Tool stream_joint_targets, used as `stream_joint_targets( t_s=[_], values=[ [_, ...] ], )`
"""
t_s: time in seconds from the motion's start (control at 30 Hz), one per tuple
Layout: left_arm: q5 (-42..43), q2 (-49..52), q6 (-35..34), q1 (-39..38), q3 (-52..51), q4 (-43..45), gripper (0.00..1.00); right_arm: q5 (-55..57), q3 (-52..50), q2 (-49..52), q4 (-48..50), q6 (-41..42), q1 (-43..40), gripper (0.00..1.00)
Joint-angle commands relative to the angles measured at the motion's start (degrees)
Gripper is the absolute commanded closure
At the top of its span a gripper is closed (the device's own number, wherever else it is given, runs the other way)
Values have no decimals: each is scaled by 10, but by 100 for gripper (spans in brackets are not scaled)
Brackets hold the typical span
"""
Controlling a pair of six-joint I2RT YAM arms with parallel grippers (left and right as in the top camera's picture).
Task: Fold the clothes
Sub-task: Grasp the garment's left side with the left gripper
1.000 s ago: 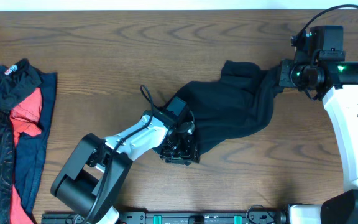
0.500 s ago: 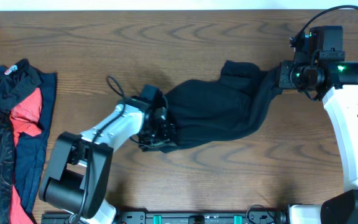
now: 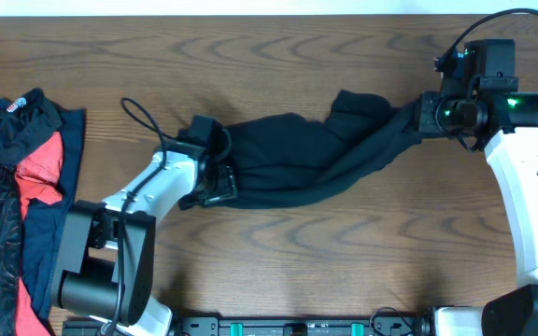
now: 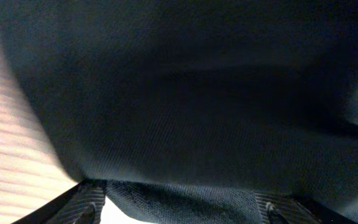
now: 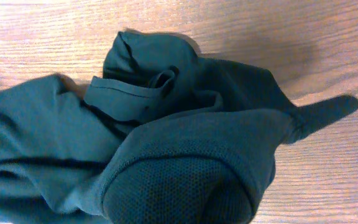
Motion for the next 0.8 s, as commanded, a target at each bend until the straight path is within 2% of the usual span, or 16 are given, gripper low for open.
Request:
stream_joint_targets(
  t_s=[0.0,0.07,0.13,0.3,0.37,0.4,0.43,0.53,0.57,0.77],
  values=[
    [-35,33,7,25,-14,-5,20,-5,13,-2,-4,-8,-3,99],
    [-11,33,7,25,-14,-16,21,-5,13,-2,-6,-8,-3,99],
    [-5,33,7,23,-14,-28,29,-5,13,-2,-5,-8,-3,99],
    [2,33,7,23,-14,-32,29,-5,13,-2,-5,-8,-3,99],
    [3,33,7,23,-14,-29,37,-5,13,-2,-7,-8,-3,99],
    [3,33,7,23,-14,-27,46,-5,13,-2,-9,-9,-3,99],
    [3,33,7,23,-14,-25,59,-5,13,-2,-10,-9,-3,99],
    [4,33,7,23,-14,-16,91,-5,13,-2,-9,-10,-3,99],
    [4,33,7,23,-14,-9,94,-5,13,-2,-9,-10,-3,99],
    [3,29,7,23,1,12,94,-5,13,-2,-9,-10,-3,99]
  ],
)
